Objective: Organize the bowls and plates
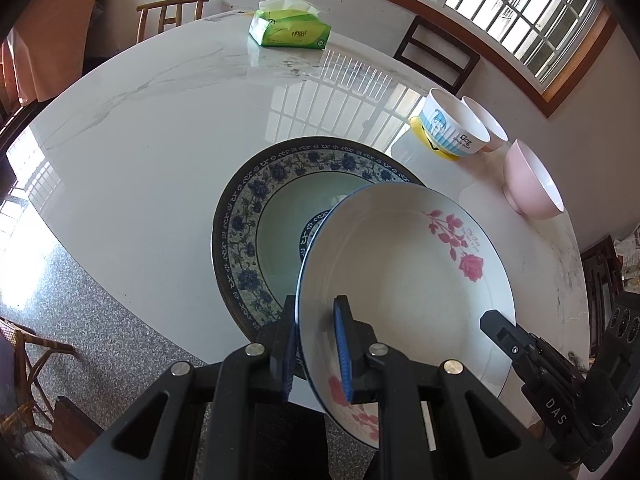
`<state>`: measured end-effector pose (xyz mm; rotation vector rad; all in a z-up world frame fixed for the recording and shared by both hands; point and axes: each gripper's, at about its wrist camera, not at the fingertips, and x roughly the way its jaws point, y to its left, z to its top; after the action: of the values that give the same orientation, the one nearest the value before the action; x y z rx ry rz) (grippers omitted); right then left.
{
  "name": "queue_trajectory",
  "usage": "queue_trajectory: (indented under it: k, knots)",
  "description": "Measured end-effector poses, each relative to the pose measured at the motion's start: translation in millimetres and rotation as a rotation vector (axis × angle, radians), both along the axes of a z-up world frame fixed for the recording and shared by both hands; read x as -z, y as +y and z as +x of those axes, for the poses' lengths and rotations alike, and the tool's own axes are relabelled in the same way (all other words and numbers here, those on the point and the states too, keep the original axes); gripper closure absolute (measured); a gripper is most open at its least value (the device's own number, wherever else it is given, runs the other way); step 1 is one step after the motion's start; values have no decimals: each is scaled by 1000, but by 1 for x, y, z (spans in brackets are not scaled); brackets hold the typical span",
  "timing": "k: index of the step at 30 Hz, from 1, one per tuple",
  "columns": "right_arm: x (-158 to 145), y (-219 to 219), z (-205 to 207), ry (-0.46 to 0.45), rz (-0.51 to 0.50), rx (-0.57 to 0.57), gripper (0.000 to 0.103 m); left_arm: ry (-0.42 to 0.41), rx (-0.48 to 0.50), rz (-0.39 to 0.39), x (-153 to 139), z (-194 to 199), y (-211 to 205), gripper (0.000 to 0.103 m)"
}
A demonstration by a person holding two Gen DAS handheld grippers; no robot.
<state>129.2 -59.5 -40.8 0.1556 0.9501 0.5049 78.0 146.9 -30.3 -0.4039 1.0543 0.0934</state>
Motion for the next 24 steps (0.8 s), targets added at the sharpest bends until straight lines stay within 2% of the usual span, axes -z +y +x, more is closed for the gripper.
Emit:
queue_trajectory:
  k: [24]
  knots:
    - [0,28,14,7,-20,-39,89,2,-48,2,6,15,25,86]
